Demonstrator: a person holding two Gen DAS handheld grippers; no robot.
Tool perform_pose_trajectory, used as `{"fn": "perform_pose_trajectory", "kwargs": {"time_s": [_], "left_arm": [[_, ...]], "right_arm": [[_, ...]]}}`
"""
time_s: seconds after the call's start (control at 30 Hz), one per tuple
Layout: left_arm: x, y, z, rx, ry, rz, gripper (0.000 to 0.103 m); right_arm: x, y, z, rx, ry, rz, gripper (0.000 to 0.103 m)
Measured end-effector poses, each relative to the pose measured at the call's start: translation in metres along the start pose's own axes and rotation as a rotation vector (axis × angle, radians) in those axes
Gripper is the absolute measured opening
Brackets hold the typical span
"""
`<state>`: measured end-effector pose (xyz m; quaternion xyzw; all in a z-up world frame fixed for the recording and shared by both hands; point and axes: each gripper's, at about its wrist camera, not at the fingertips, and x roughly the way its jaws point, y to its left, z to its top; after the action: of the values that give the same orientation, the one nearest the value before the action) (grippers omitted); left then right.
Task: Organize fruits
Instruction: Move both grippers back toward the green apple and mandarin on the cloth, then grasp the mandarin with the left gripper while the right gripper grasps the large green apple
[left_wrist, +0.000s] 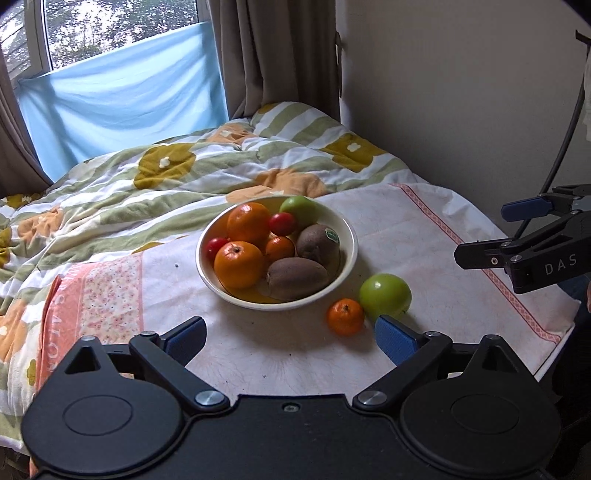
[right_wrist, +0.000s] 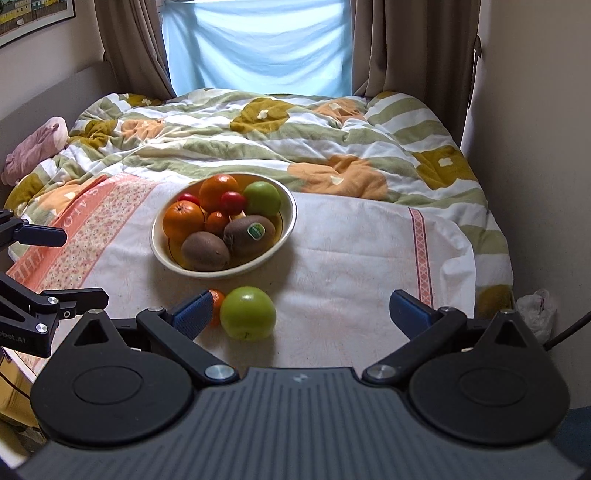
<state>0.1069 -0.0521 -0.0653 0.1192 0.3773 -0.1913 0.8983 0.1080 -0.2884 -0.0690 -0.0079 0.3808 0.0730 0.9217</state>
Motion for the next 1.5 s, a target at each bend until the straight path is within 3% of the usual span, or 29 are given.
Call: {"fn": "perform_pose_trajectory", "kwargs": {"time_s": [0.23,0.5,0.73,1.1,1.27,1.5], "left_arm": [[0.041,-0.011,-0.011,0.107,0.033,-0.086,0.098],[0.090,-0.017,-0.011,0.208,0.076,-0.161,0.088],[0.116,-0.020,-0.007,0.242,0.105,-0.222,0.072],[0.131,-0.025,-0.006,0.262,0.110,-0.271,0.062],[0.134,-0.023,-0.006,0.263,0.105,-0.276,0.047],[0.134,-0.020,-0.006,0.259,0.104,-0.283,0.045]], "right_arm": [[0.037,-0.006,-0.019,0.033,0.082,0.029,0.103],[0.071,0.001,-0.026,0.082,0.122,0.097,0.103],[0.088,0.003,-0.024,0.130,0.136,0.111,0.103],[0.097,0.006,-0.022,0.151,0.154,0.124,0.094],[0.099,0.007,-0.020,0.157,0.150,0.132,0.094],[0.101,0.013,-0.017,0.149,0.147,0.145,0.092]]}}
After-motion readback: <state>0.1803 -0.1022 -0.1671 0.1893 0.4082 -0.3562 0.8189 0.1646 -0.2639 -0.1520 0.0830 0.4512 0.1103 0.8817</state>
